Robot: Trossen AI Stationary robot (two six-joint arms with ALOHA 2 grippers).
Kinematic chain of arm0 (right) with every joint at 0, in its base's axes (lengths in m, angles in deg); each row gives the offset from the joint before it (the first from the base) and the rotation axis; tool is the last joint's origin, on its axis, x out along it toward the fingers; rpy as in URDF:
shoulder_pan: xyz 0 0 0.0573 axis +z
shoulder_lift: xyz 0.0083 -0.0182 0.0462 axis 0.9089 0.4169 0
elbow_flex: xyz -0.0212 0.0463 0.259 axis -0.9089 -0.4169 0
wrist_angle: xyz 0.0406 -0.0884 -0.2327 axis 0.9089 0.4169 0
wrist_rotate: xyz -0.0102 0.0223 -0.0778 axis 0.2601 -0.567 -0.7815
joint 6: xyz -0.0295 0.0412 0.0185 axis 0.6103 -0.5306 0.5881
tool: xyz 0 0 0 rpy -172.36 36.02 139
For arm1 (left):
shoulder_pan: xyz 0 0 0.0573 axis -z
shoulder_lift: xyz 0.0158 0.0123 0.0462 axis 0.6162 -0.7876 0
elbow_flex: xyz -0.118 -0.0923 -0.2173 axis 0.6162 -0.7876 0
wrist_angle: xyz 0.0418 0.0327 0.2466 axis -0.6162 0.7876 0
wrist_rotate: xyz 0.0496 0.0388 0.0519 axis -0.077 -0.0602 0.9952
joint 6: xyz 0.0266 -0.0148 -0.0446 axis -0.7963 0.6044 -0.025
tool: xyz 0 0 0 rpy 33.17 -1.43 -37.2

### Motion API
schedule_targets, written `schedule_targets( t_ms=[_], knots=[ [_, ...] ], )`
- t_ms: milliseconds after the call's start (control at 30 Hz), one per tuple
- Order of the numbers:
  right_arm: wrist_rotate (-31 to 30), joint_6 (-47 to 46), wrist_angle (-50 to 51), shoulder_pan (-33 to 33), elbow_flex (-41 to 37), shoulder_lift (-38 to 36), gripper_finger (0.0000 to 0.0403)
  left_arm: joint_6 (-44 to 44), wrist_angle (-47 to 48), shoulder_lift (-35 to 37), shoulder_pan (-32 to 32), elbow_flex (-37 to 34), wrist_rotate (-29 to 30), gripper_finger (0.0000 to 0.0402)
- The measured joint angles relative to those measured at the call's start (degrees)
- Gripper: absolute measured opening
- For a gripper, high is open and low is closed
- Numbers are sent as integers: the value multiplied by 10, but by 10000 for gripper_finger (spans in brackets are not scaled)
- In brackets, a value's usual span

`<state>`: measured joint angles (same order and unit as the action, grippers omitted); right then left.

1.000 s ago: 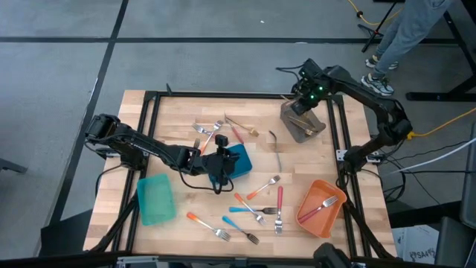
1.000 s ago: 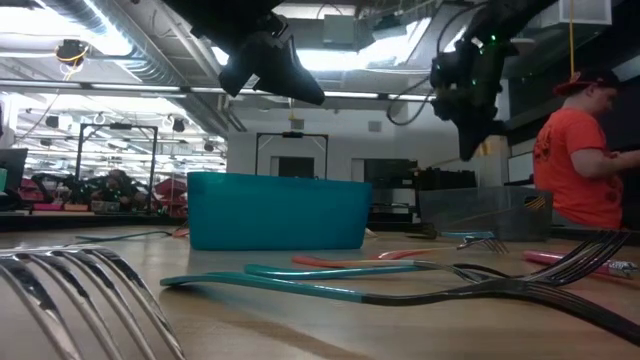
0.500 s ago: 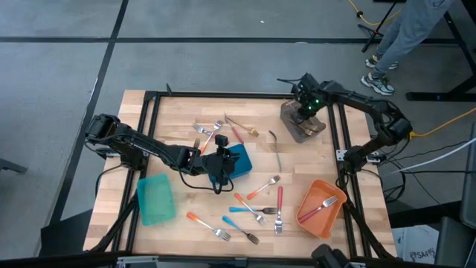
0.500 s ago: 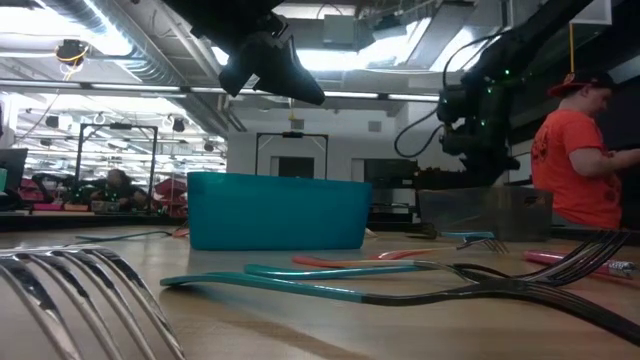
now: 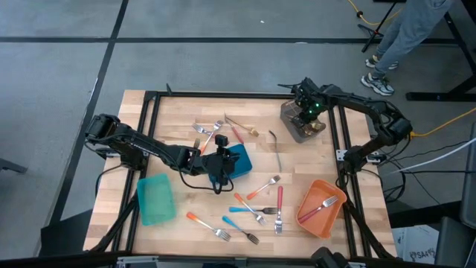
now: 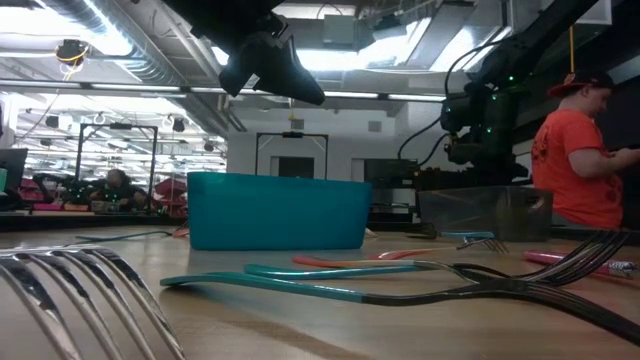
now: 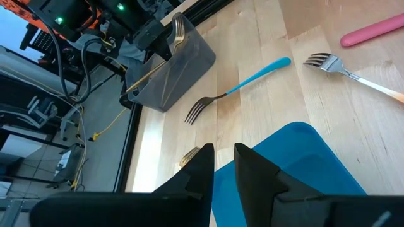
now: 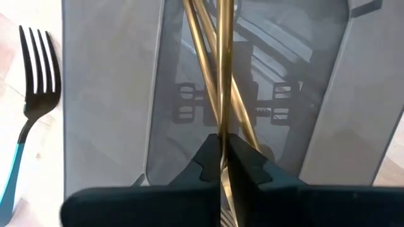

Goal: Sort silverware by color (type)
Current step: Put the golden fork into the black bin, then put the top left blue fork into the dark blue bin

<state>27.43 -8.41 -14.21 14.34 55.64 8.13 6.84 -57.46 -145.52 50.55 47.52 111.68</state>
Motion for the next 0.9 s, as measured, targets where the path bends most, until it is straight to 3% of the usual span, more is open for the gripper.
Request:
schedule_targets(
  t_ms=[400,900],
  knots=[
    [0,1,-3,0,0,0,69,2,0,0,0,0,0,55],
    [0,1,-29,0,0,0,85,185,0,3,-28,0,2,55]
  ],
)
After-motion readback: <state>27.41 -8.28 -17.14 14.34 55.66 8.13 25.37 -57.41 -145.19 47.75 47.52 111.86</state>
